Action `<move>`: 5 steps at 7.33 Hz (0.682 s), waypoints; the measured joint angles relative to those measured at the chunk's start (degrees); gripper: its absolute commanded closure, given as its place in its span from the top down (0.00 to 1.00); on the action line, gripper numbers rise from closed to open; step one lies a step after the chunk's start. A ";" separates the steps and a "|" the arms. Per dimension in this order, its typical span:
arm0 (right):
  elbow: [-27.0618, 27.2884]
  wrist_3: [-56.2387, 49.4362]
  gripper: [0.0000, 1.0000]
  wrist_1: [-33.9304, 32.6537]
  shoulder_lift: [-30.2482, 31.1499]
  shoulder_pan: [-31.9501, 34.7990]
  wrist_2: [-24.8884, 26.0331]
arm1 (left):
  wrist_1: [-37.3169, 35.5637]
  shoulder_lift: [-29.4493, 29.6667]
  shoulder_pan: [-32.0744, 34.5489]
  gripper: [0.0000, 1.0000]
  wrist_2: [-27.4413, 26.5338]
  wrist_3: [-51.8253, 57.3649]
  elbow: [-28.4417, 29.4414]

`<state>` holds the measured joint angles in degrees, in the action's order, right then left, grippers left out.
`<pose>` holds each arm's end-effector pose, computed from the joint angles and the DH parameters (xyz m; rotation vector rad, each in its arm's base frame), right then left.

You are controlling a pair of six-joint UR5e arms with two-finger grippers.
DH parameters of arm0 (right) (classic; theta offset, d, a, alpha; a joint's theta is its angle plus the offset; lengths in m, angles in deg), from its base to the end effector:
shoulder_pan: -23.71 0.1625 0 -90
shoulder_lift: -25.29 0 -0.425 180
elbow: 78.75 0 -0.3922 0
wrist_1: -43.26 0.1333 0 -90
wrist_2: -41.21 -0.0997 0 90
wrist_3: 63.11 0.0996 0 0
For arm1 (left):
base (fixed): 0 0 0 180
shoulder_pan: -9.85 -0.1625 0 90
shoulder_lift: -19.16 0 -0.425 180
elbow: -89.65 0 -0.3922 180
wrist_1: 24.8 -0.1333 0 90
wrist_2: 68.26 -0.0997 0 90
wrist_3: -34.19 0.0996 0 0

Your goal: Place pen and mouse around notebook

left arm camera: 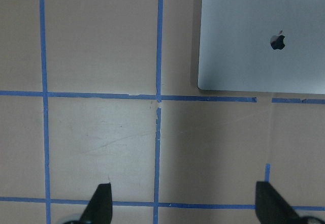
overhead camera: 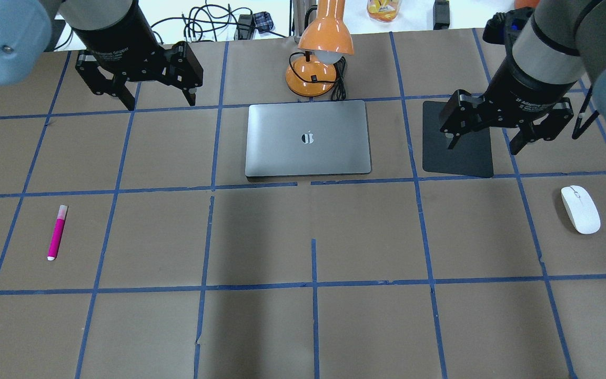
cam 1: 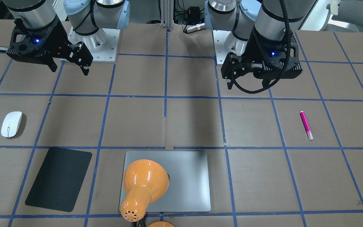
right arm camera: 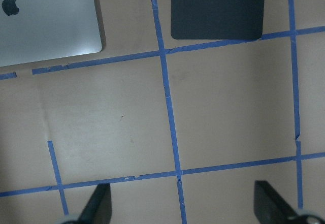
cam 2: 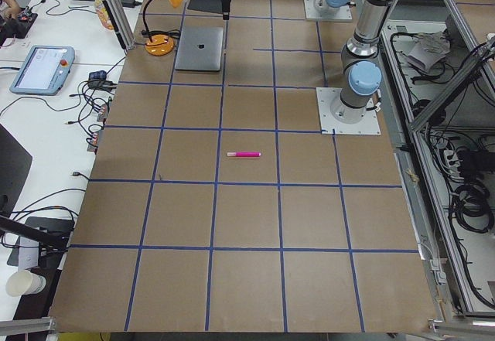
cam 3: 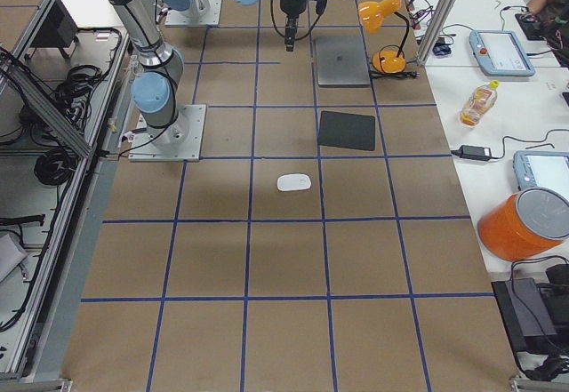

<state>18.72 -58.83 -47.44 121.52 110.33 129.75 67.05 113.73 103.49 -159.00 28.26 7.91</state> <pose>0.1094 -0.4520 0.4760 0.2083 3.1092 0.0150 -0.1653 -0.5186 0.5151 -0.0629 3.1303 -0.0518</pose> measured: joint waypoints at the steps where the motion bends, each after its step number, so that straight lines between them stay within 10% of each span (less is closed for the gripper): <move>1: 0.00 0.02 1.00 0.10 0.01 0.01 0.28 | 0.00 -0.01 -0.02 1.00 -0.12 0.13 0.00; 5: 0.06 0.46 1.00 0.29 -0.06 -0.21 0.67 | 0.20 -0.44 0.02 1.00 -0.76 0.47 -0.13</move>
<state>18.78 -58.37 -47.15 121.45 110.12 130.41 67.25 113.29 103.51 -159.76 28.73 7.77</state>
